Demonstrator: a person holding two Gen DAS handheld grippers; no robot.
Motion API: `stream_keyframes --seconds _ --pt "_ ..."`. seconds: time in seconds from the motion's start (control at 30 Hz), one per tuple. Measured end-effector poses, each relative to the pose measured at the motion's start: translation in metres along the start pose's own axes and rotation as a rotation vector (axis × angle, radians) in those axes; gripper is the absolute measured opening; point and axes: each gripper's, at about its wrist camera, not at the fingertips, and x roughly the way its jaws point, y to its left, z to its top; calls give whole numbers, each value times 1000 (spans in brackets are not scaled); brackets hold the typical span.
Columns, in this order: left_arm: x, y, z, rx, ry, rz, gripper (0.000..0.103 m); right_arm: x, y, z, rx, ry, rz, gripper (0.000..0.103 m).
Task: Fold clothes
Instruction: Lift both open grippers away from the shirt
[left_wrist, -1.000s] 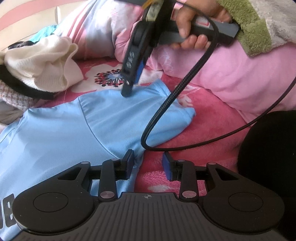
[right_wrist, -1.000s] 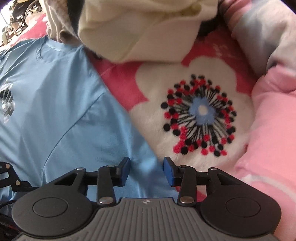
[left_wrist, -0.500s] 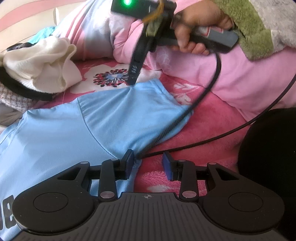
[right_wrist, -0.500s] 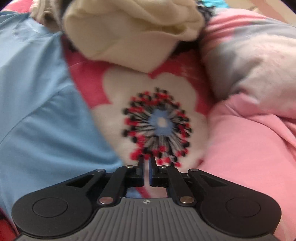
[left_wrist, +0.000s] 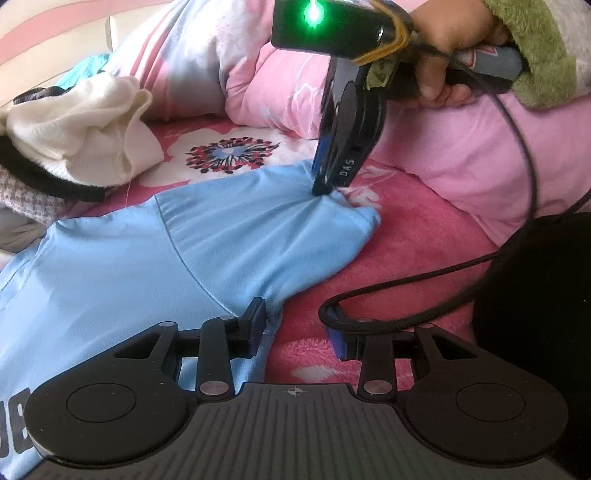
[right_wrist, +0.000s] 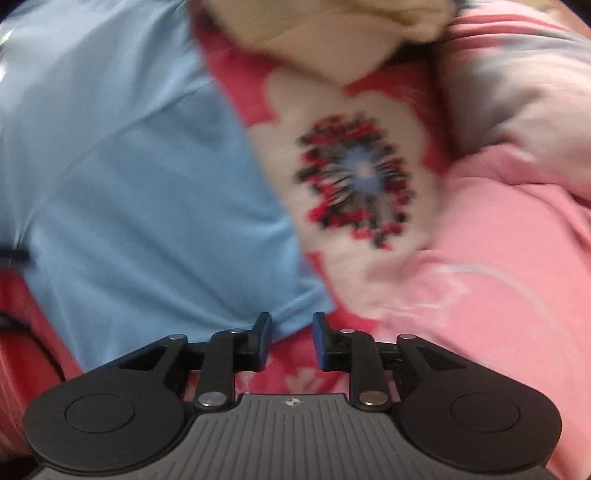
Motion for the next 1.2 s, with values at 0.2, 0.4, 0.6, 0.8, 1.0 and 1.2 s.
stream_keyframes --seconds 0.2,0.4,0.6,0.8,1.0,1.2 --pt "-12 1 1 -2 17 -12 37 -41 32 -11 -89 -160 263 24" --pt "-32 4 -2 -23 47 -49 39 -24 30 -38 -125 25 217 29" --pt "-65 26 -8 -162 57 -88 40 -64 21 -31 -95 -105 137 30" --pt "-112 87 -38 -549 81 -23 43 -118 66 40 -152 -479 168 47" --pt "-202 158 -93 -898 -42 380 43 -156 132 136 -251 -735 359 48" --pt "-273 217 -140 -1133 -103 817 43 -171 201 223 -294 -855 503 48"
